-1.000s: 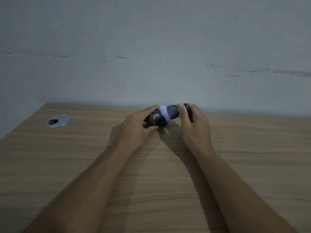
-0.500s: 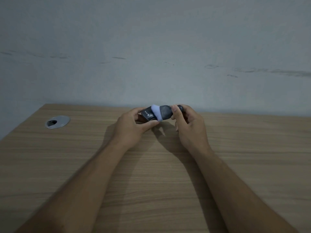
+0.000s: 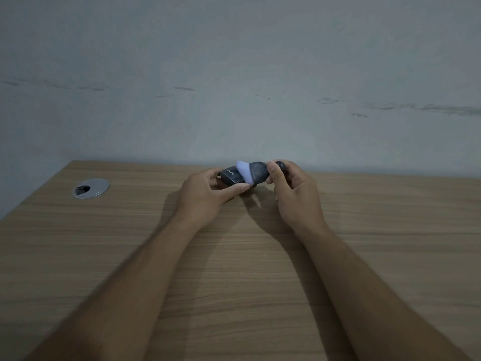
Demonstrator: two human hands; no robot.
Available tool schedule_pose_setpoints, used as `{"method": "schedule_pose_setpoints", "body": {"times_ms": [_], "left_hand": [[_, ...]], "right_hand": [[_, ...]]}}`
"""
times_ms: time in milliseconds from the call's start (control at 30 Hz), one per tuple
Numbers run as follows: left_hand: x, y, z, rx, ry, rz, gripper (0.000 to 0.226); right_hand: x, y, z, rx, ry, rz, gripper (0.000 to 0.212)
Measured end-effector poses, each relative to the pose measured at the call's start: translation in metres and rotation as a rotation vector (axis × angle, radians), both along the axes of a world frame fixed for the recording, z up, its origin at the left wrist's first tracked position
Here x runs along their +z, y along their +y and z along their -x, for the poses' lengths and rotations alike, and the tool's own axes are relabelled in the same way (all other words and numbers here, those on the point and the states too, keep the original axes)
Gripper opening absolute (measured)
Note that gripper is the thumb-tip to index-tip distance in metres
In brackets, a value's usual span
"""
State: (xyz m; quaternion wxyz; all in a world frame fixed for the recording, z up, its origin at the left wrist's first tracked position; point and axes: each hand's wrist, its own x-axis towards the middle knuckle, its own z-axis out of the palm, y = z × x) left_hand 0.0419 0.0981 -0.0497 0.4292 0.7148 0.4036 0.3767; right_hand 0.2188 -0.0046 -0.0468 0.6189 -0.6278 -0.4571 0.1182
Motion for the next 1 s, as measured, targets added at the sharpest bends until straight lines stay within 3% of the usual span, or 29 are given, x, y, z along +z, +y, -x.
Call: {"method": "schedule_pose_setpoints", "body": {"times_ms": [133, 333, 467, 600, 800, 1000], "left_hand": [[-0.001, 0.000, -0.001, -0.026, -0.037, -0.033, 0.053], [-0.001, -0.002, -0.002, -0.003, -0.009, -0.205, 0.056], [0.000, -0.006, -0.004, 0.032, 0.050, -0.338, 0.061], [0.002, -0.008, -0.005, 0.031, 0.034, -0.370, 0.060], [0.004, -0.007, -0.005, 0.033, 0.116, -0.359, 0.064], [0.003, -0.005, -0.003, 0.031, 0.085, -0.405, 0.069]], "right_hand": [[-0.005, 0.004, -0.004, -0.151, -0.017, 0.009, 0.019], [0.004, -0.002, 0.005, 0.011, 0.015, -0.035, 0.021], [0.009, -0.006, 0.014, -0.035, -0.146, -0.051, 0.024], [0.011, -0.006, 0.021, -0.214, -0.276, -0.133, 0.019], [0.014, -0.007, 0.034, -0.089, -0.306, -0.194, 0.018], [0.009, -0.006, 0.029, -0.206, -0.358, -0.140, 0.020]]}}
